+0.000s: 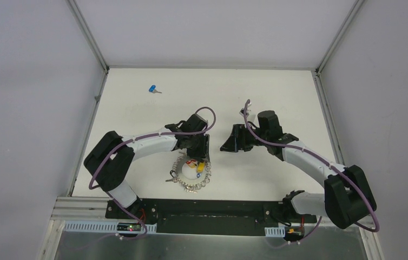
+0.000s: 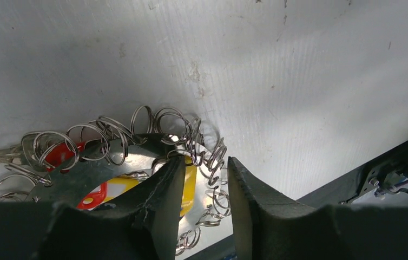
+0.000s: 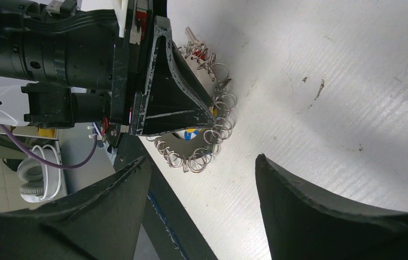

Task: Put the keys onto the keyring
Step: Pick up the keyring from the center of the board.

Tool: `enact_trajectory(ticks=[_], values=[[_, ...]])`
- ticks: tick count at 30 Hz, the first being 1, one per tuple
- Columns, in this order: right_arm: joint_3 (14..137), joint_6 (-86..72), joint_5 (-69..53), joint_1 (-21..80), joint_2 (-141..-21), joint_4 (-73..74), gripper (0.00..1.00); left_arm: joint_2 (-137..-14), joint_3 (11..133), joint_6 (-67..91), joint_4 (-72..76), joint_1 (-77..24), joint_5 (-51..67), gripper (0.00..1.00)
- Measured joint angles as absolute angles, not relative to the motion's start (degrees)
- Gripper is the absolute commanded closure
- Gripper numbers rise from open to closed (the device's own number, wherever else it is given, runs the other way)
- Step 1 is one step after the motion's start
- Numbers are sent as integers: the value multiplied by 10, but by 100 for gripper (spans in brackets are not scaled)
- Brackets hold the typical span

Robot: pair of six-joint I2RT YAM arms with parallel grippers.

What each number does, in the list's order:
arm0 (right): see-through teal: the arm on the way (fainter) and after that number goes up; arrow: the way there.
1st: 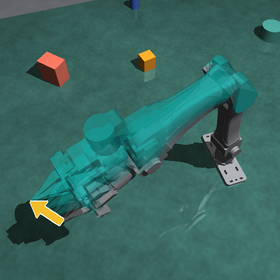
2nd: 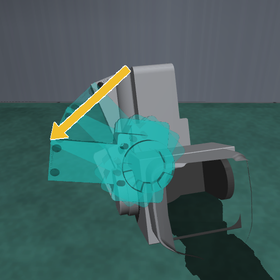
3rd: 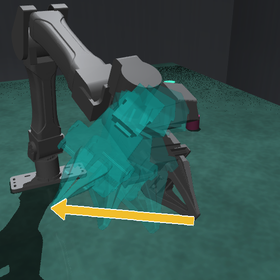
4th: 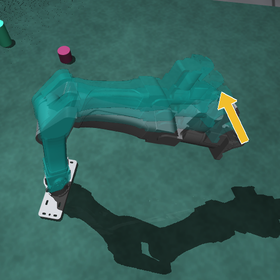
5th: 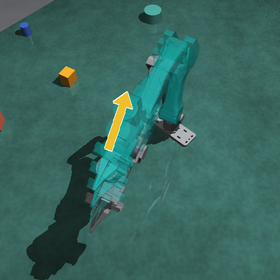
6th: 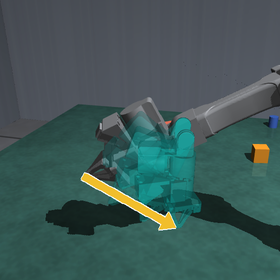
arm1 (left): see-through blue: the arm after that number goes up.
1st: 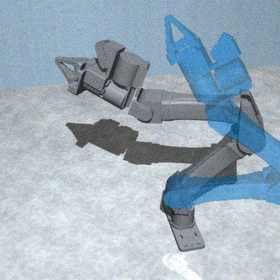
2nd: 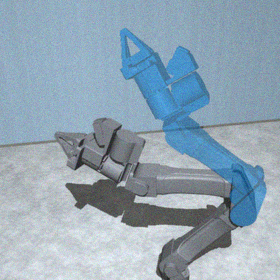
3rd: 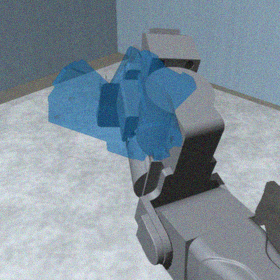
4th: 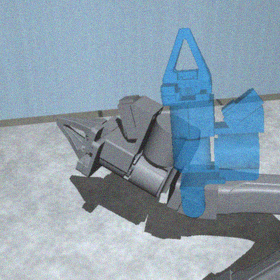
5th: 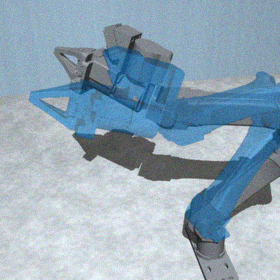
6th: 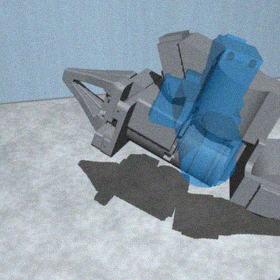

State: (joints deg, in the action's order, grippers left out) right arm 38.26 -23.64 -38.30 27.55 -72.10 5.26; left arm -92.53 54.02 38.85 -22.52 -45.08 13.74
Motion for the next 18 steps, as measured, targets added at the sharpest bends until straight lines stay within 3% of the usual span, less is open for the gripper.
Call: enact_trajectory(ticks=[8,15,18], values=[[384,-239,-396,276,-735,59,28,-940,549,392,-228,-451,123,80],[384,-241,-406,276,-736,61,28,-950,554,399,-230,-451,107,76],[384,-241,-411,276,-736,62,28,-961,565,402,-230,-451,108,80]])
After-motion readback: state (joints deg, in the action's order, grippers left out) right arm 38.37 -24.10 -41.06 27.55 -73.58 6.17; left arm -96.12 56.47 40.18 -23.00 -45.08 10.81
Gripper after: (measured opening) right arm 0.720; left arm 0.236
